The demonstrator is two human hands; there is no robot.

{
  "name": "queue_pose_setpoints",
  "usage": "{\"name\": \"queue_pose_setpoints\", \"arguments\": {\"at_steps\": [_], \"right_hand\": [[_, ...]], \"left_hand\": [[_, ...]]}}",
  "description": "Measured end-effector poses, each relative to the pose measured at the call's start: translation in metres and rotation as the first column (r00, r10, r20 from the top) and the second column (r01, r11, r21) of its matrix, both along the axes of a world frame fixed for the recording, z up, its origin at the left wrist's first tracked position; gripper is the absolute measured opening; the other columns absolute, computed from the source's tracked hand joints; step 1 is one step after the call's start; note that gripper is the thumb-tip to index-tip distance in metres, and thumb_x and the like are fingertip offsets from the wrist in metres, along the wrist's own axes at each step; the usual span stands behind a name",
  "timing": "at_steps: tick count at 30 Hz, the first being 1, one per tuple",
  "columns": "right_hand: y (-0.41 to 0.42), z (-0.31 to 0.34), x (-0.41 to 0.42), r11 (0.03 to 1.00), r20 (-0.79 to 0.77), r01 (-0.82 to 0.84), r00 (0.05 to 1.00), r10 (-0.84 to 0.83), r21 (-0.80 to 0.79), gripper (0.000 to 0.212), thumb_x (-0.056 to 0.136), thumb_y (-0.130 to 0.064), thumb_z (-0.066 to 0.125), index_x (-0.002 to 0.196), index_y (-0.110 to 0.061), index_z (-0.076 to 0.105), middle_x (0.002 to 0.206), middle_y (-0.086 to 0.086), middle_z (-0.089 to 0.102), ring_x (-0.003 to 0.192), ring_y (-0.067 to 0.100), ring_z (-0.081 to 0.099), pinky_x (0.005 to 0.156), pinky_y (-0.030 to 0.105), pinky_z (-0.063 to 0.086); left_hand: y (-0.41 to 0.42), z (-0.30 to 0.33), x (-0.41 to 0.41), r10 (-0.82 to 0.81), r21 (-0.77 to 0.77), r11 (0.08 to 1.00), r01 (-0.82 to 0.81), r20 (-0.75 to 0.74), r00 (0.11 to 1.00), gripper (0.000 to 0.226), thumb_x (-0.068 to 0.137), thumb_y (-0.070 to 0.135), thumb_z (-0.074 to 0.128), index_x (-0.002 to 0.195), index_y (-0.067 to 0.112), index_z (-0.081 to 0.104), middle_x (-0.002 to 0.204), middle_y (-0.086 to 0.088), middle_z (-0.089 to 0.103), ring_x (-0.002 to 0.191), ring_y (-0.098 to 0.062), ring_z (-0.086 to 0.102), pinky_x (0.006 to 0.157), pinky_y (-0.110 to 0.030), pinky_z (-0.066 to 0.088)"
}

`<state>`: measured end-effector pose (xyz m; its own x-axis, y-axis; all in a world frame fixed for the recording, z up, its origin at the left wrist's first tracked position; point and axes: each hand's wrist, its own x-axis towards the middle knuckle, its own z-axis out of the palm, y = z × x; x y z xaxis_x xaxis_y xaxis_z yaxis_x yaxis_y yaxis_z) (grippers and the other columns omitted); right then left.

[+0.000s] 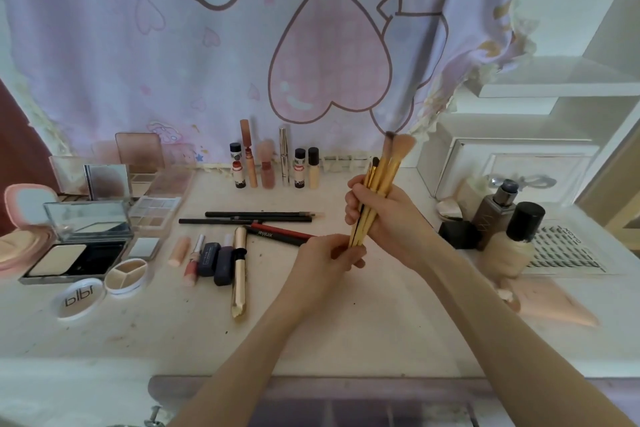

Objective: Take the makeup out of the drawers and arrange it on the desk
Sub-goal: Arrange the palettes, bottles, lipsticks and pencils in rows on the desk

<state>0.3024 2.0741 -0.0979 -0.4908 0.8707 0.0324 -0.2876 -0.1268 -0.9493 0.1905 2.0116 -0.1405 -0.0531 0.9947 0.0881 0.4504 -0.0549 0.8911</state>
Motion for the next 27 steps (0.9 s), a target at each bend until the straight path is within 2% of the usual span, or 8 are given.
{"name": "queue_pose_setpoints", "arguments": {"at_steps": [4,8,11,17,19,22,24,27], "right_hand": [[0.003,0.011,-0.008,0.990,0.262,0.031,0.963,-0.066,0.135,0.016,0.096,-0.022,0.049,0.090,-0.012,0.059,0.076,0.000,0.058,0.076,0.013,0.056,0.078,0.028,0.048],[0.006,0.024,-0.023,0.959,0.455,0.002,0.880,-0.135,0.282,0.024,0.095,-0.032,0.050,0.083,-0.013,0.059,0.067,-0.002,0.045,0.058,0.010,0.040,0.058,0.018,0.038],[0.007,0.036,-0.048,0.953,0.471,-0.125,0.882,-0.020,0.274,0.025,0.096,-0.028,0.048,0.079,-0.010,0.053,0.060,-0.001,0.036,0.046,0.008,0.031,0.046,0.016,0.031],[0.013,0.041,-0.115,0.899,0.480,-0.353,0.855,0.197,0.259,0.024,0.097,-0.024,0.048,0.083,-0.006,0.057,0.066,0.010,0.033,0.048,0.012,0.026,0.045,0.022,0.024],[0.013,0.038,-0.142,0.888,0.515,-0.389,0.828,0.221,0.246,0.022,0.097,-0.021,0.047,0.083,-0.006,0.055,0.060,0.007,0.029,0.047,0.013,0.023,0.043,0.022,0.022],[0.015,0.031,-0.181,0.918,0.472,-0.360,0.846,0.247,0.164,0.023,0.096,-0.014,0.047,0.074,-0.007,0.048,0.057,0.004,0.030,0.044,0.011,0.025,0.040,0.020,0.022],[0.019,0.025,-0.204,0.939,0.443,-0.331,0.859,0.258,0.093,0.025,0.092,-0.013,0.053,0.069,-0.011,0.044,0.058,0.004,0.034,0.045,0.010,0.028,0.041,0.020,0.023],[0.025,0.014,-0.231,0.953,0.489,-0.302,0.834,0.257,0.014,0.025,0.091,-0.010,0.053,0.068,-0.012,0.042,0.058,0.004,0.039,0.044,0.010,0.032,0.039,0.019,0.025]], "left_hand": [[-0.004,0.009,-0.012,0.024,-0.093,0.996,-0.010,0.146,0.989,0.011,0.089,0.024,0.057,0.083,0.023,0.067,0.063,0.013,0.067,0.055,0.006,0.054,0.057,-0.010,0.041],[-0.010,0.024,-0.033,0.045,-0.138,0.990,-0.017,0.204,0.978,0.015,0.090,0.022,0.056,0.081,0.020,0.067,0.060,0.011,0.067,0.053,0.004,0.054,0.054,-0.011,0.045],[-0.018,0.036,-0.052,0.060,-0.122,0.992,-0.039,0.178,0.982,0.017,0.091,0.021,0.055,0.078,0.019,0.066,0.058,0.011,0.066,0.050,0.005,0.053,0.050,-0.008,0.043],[-0.038,0.050,-0.105,0.210,-0.184,0.966,-0.180,0.158,0.965,0.015,0.089,0.024,0.057,0.079,0.018,0.066,0.056,0.010,0.065,0.050,0.003,0.054,0.050,-0.010,0.044],[-0.047,0.053,-0.126,0.254,-0.174,0.955,-0.239,0.073,0.964,0.018,0.090,0.028,0.055,0.080,0.019,0.067,0.057,0.010,0.066,0.048,0.003,0.054,0.047,-0.010,0.043],[-0.058,0.053,-0.156,0.331,-0.059,0.935,-0.350,-0.207,0.921,0.030,0.094,0.037,0.046,0.079,0.021,0.066,0.062,0.008,0.067,0.052,0.002,0.055,0.053,-0.016,0.043],[-0.064,0.051,-0.177,0.444,0.104,0.894,-0.436,-0.347,0.827,0.027,0.095,0.032,0.045,0.081,0.019,0.065,0.073,0.004,0.067,0.065,-0.003,0.059,0.059,-0.022,0.043],[-0.071,0.046,-0.212,0.596,0.372,0.802,-0.467,-0.455,0.661,0.020,0.092,0.010,0.049,0.102,0.006,0.066,0.098,-0.012,0.064,0.092,-0.025,0.058,0.080,-0.030,0.042]]}}
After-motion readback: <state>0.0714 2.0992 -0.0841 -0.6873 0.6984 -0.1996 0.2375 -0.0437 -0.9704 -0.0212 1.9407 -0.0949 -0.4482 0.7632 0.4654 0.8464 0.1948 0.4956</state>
